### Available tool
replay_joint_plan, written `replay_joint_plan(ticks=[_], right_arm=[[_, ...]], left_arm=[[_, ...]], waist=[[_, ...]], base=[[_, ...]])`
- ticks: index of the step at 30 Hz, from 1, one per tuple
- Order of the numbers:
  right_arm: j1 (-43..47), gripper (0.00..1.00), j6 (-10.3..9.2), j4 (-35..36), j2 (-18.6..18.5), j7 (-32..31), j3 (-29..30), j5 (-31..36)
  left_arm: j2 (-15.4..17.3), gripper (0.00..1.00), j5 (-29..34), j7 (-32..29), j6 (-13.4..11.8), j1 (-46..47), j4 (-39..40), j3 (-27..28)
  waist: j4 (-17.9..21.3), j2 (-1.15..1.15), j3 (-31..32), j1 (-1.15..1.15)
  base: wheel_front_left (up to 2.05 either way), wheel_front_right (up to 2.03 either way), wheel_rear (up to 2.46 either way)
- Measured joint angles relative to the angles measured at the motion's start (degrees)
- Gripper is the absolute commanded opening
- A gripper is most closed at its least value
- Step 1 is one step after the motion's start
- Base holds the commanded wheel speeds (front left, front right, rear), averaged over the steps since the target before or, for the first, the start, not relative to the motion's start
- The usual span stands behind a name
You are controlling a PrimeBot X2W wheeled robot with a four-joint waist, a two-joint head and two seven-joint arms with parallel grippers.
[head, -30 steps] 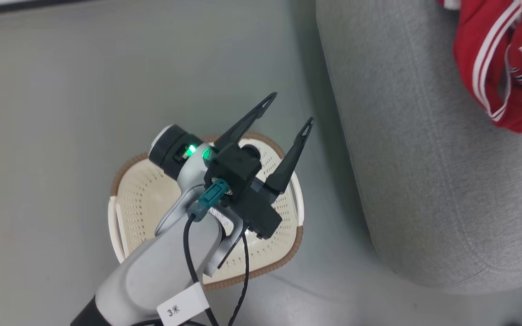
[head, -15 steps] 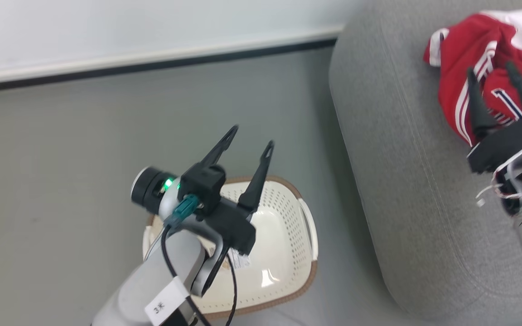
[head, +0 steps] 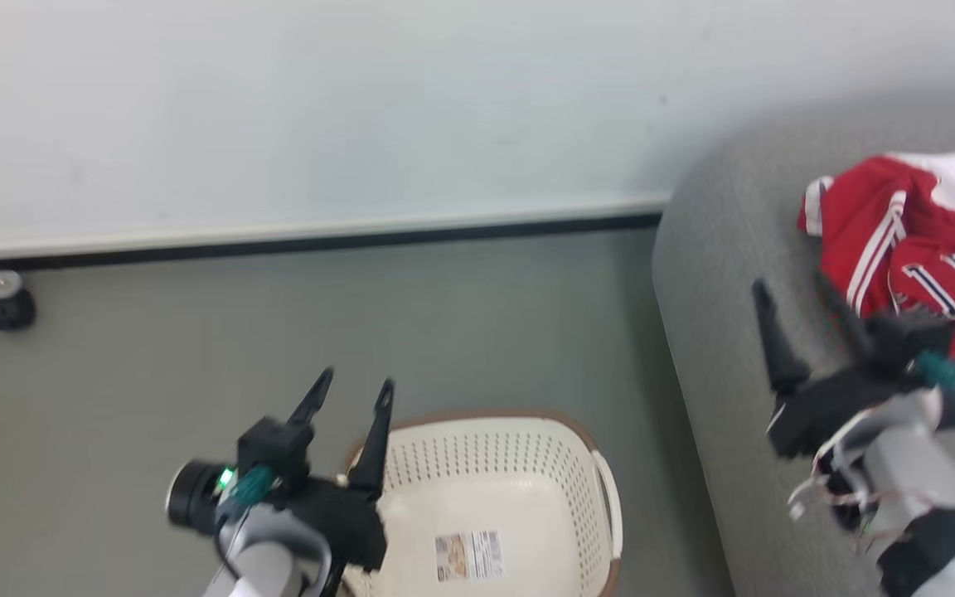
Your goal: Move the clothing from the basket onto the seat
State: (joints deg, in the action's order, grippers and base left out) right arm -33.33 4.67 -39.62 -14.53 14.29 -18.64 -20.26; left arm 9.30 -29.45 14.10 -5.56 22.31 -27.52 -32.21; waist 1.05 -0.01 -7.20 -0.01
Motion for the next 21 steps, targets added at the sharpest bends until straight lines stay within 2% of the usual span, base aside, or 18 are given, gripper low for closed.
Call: replay_joint_plan(ticks=[4,12,21], right_arm=[[4.3,1.00,-0.84,2.2,1.6,0.0,-0.1,-0.5],[15.4,1.00,-4.32,11.0,4.1,0.0,0.0,-0.5],[23.7,1.00,-7.51,20.3,4.6,0.0,0.4,0.4]], left_arm=[[1.1,1.00,-0.8,0.1,-0.3,-3.3,0.6,1.2],[3.8,1.00,-1.3,0.2,-1.1,-11.8,5.5,5.4],[5.5,1.00,0.2,0.2,-1.5,-18.4,11.4,9.5]], waist=[[-0.9,0.00,2.6,0.00],[-2.5,0.00,8.7,0.00],[-1.6,0.01,10.4,0.01]], base=[[0.00,0.00,0.00],[0.00,0.00,0.00],[0.00,0.00,0.00]])
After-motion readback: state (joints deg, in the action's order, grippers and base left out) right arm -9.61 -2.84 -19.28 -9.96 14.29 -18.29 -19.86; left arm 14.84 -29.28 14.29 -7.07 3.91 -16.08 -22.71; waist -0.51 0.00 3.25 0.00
